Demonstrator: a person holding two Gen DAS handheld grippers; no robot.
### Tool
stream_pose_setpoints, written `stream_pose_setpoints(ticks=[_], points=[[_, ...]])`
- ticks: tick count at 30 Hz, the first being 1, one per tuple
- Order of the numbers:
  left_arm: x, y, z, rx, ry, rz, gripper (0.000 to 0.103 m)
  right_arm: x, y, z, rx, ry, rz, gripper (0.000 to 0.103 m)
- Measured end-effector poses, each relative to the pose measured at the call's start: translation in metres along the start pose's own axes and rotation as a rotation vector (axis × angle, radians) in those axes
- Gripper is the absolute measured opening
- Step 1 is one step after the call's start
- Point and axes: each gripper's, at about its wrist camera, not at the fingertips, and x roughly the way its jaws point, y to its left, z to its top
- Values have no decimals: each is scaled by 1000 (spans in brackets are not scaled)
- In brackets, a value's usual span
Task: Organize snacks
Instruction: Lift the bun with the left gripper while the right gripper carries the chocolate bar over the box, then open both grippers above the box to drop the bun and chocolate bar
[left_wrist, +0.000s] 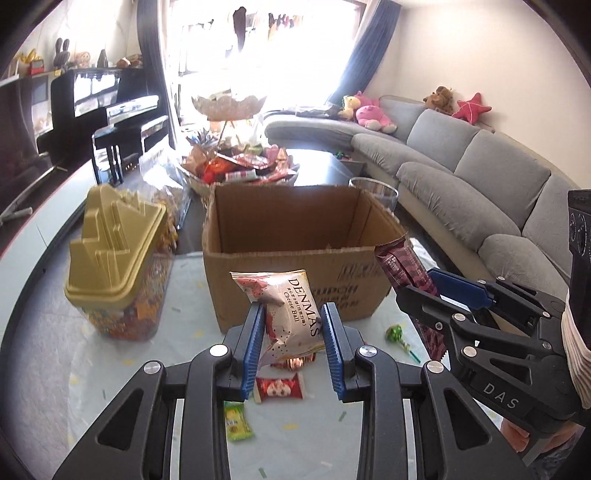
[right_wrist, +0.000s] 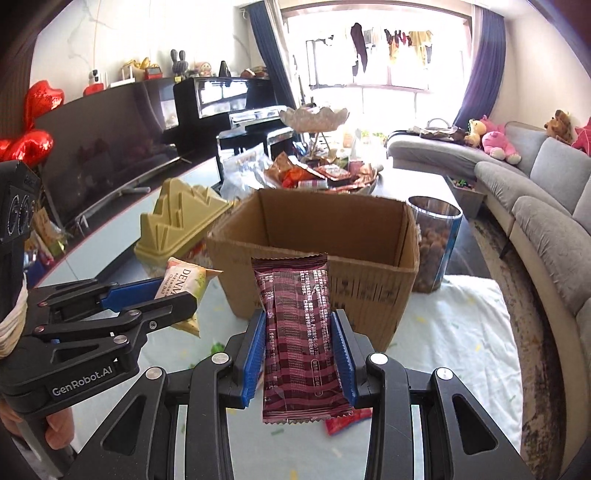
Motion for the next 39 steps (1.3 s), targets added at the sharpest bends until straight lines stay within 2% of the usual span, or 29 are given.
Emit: stream_pose_setpoints(ticks=[10,22,35,36,38,39], points=[[7,8,46,27,-50,-2,32,9,-11,43,7,-22,-34,36],[49,22,82,9,1,-11,32,44,-26,84,7,13,-57,37],[88,29,96,-14,62,-20,33,84,-39,96,12,59,-77,37],[91,30,97,-17,65,-15,34,87,-40,97,13,61,-79,37],[93,31,98,-15,73,24,46,91,-40,100,8,58,-88,40],[91,32,97,-16,68,37,56,92,-40,101,6,51,-98,46]])
